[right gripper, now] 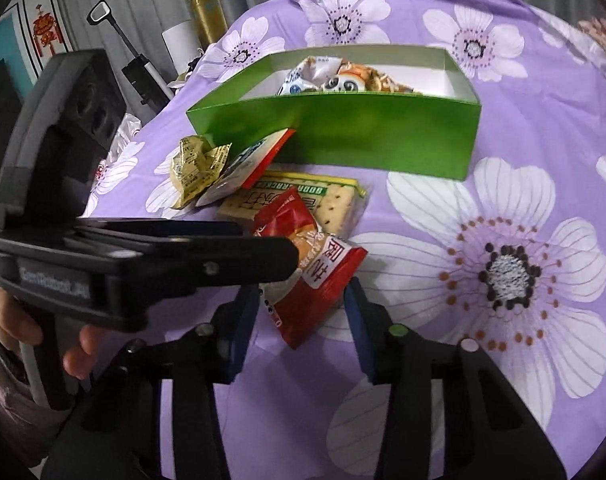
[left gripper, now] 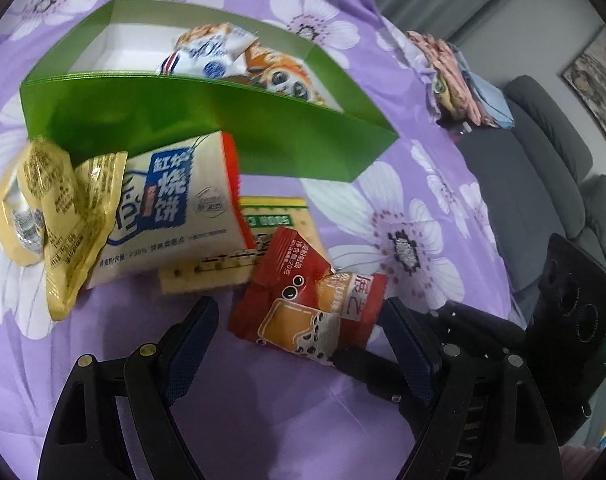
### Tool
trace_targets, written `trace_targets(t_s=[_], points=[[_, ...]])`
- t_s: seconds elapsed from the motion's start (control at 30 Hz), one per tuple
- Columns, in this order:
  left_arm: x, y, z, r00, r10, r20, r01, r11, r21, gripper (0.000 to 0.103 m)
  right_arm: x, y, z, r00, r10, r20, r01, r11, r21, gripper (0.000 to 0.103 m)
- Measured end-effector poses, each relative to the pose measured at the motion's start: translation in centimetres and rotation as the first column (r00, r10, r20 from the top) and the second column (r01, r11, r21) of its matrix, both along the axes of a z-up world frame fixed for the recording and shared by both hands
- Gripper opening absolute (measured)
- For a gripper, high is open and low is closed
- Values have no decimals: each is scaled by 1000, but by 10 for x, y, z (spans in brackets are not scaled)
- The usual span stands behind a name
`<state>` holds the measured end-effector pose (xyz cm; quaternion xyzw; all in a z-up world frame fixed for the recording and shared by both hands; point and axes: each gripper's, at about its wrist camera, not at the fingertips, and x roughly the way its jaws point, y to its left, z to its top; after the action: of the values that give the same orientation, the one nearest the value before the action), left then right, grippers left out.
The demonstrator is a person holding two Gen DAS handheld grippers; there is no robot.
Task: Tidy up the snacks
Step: 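Move the left gripper to the red snack bag with cartoon eyes, then close the left gripper on the red bag and lift it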
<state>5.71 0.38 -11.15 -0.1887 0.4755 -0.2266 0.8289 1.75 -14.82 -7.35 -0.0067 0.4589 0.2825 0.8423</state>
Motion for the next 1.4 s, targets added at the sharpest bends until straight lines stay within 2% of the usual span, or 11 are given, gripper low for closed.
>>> trace_targets(t_s=[0.07,0.17,0.27,0.33,0.37,0.53,0.7,1.1,1.4], points=[[1,1,-1,1000,4,2,-4,1000,-26,83,2,-1,-2,1000,-7,-8,7,1000,7,26],[3,4,-3,1000,9,-5,-9,999,-53,78,3,0,-3,1000,-7,-6,7,1000,17,24],[2,2,-3,1000,18,-1,-18,1000,-12,64,4,2,-3,1000,-3,-1,3,1000,15,22],[0,1,-3,999,32,3,-32,999,33,48,5,0,-3,1000,-6,-8,6,1000,28,21],[0,1,-3,999,35,1,-35,998,45,45,3,-1,-3,1000,-4,-9,4,999,35,19],[-5,-2,-1,1000,0,15,-1,997,73,41,-3,2,-1,1000,4,7,-4,1000,11,18],[-13,0,2,1000,0,12,-1,999,47,41,-12,0,5,1000,12,25,-13,1000,10,16],[-44,15,19,994,84,64,-85,996,16,41,-30,14,24,994,77,83,-79,997,22,16],[-34,23,40,987,109,118,-111,994,4,41,-16,23,45,983,92,156,-97,995,22,16]])
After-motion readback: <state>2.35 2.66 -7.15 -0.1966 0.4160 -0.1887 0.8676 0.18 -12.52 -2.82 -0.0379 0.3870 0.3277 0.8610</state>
